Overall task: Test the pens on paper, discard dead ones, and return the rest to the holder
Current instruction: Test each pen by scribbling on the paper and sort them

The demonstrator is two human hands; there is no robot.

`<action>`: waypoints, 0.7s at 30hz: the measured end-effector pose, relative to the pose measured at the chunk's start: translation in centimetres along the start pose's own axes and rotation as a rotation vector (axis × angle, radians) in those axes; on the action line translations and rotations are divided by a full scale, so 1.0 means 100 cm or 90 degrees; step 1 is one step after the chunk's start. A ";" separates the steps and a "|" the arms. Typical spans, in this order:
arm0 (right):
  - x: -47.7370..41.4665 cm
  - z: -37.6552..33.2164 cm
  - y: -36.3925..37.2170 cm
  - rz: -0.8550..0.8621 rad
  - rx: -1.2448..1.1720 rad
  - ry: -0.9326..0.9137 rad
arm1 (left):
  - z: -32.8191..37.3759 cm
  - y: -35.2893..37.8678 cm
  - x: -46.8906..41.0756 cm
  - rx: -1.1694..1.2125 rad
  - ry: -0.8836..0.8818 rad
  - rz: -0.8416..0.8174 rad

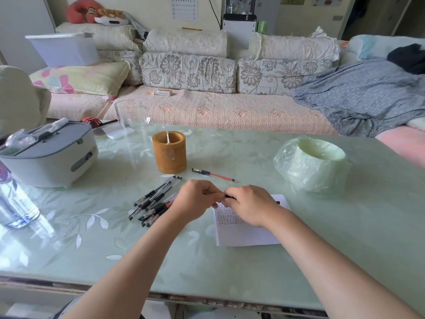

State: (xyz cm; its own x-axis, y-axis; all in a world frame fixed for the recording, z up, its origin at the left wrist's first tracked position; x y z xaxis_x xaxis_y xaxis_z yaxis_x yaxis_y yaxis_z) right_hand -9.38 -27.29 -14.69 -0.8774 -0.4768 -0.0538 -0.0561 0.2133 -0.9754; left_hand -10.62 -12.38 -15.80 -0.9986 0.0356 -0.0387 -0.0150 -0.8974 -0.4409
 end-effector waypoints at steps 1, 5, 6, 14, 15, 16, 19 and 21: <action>-0.001 0.001 0.001 -0.001 -0.005 -0.002 | -0.001 -0.001 -0.002 0.000 0.001 -0.004; -0.001 0.006 0.011 -0.042 -0.071 0.004 | -0.002 -0.004 -0.005 -0.090 0.024 -0.018; -0.001 0.009 0.015 -0.056 -0.087 0.016 | -0.004 -0.005 -0.006 -0.122 0.031 -0.018; 0.002 0.027 0.020 -0.013 -0.292 0.047 | -0.020 -0.001 -0.010 -0.327 0.043 -0.063; 0.003 0.028 0.021 -0.003 -0.345 0.065 | -0.020 0.003 -0.010 -0.341 0.054 -0.072; 0.004 0.028 0.022 -0.003 -0.409 0.085 | -0.020 0.006 -0.010 -0.350 0.066 -0.080; 0.006 0.029 0.030 -0.030 -0.580 0.125 | -0.017 0.010 -0.011 -0.374 0.094 -0.096; 0.009 0.030 0.031 -0.037 -0.707 0.140 | -0.017 0.011 -0.012 -0.377 0.099 -0.105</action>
State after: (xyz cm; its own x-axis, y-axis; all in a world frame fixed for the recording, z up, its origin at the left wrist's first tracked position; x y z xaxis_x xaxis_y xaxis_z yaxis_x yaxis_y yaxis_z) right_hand -8.90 -29.64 -18.44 -0.9180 -0.3743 0.1314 -0.3958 0.8864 -0.2400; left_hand -9.39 -12.69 -17.78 -0.9660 0.2558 -0.0376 -0.0933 -0.4805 -0.8720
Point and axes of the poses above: each hand's wrist, its own x-axis away from the middle knuckle, its own y-axis out of the palm, z = x × y, the point moved 5 cm from there along -x, towards the middle knuckle, and after that the axes turned 5 degrees about x, right-handed, at the moved point
